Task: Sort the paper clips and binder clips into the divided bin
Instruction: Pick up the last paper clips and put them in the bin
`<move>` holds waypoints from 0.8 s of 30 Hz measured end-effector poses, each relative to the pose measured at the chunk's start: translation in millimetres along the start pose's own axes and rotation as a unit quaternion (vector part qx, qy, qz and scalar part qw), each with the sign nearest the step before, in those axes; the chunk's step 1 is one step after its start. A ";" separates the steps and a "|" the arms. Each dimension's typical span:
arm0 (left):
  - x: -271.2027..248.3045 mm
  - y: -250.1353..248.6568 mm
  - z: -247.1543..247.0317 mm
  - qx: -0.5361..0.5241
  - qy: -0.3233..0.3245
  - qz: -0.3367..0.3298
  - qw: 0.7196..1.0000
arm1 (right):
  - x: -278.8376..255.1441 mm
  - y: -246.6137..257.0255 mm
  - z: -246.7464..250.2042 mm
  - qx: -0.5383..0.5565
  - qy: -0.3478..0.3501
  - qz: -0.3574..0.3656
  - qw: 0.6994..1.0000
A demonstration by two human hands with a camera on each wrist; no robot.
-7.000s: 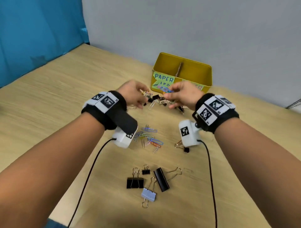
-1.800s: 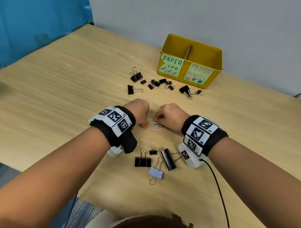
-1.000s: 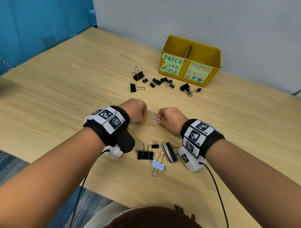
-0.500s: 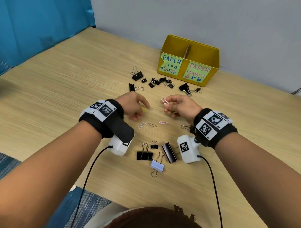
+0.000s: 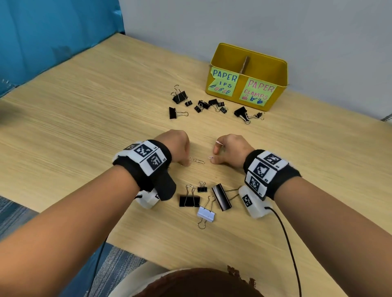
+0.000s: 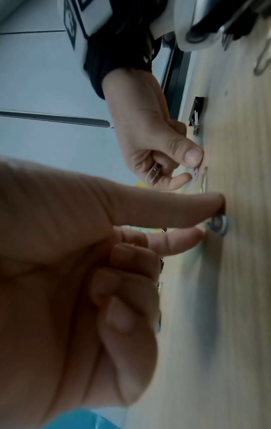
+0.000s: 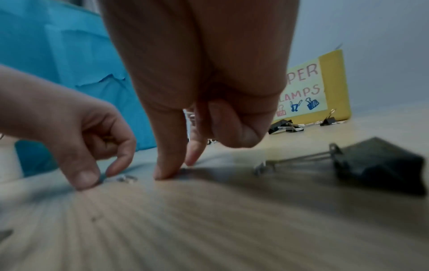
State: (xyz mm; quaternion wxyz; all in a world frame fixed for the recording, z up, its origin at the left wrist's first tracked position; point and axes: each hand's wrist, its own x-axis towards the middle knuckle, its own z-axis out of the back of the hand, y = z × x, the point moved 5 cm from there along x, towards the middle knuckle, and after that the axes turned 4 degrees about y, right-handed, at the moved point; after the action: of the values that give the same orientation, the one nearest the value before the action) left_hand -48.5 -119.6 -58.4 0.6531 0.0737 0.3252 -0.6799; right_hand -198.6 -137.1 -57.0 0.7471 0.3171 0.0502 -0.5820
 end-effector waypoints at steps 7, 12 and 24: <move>-2.8 -8.4 -7.9 0.021 0.043 -0.016 0.999 | 0.7 5.5 -7.0 -0.050 0.068 -0.012 0.996; -6.2 -11.4 -5.8 0.041 0.013 -0.026 0.999 | -3.5 7.7 -10.4 -0.090 0.073 -0.013 0.993; -6.1 -16.0 0.8 -0.026 0.030 -0.071 0.997 | 3.0 -4.2 -2.8 0.235 0.038 -0.011 0.971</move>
State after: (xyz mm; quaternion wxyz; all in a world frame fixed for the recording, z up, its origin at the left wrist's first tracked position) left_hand -62.4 -115.9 -49.1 0.5947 0.0534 0.3666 -0.7135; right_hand -200.6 -138.7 -62.3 0.6428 0.5049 -0.0563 -0.5734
